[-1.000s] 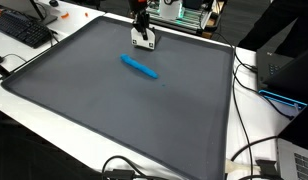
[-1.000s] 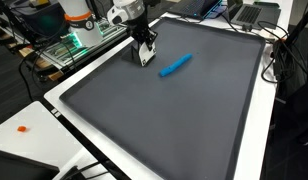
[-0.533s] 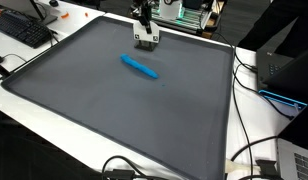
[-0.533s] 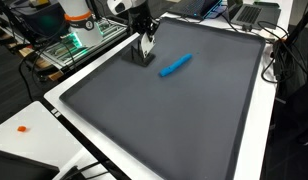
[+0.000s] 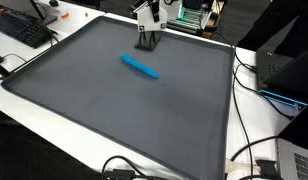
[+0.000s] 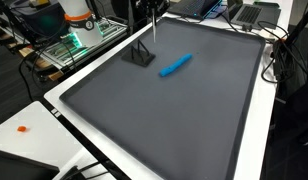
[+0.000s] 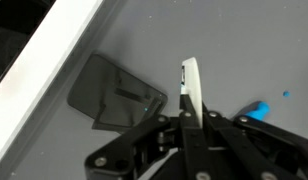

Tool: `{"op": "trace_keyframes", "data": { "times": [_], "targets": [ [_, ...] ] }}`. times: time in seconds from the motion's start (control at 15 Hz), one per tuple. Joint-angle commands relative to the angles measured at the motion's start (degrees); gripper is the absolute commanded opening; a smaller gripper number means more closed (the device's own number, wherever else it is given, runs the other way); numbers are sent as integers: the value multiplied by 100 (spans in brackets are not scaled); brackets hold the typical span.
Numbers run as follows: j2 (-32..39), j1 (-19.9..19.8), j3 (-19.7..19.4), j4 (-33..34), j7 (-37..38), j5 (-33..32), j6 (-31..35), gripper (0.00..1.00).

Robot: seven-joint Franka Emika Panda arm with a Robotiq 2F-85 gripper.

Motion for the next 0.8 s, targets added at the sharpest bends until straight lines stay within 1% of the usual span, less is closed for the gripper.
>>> {"op": "trace_keyframes", "data": {
  "times": [0.0, 0.27, 0.73],
  "targets": [
    [446, 120, 107, 677, -602, -375, -408, 1],
    [935, 230, 183, 1297, -1332, -800, -554, 1],
    [1757, 446, 186, 2200, -2727, -1579, -760, 1]
  ]
}}
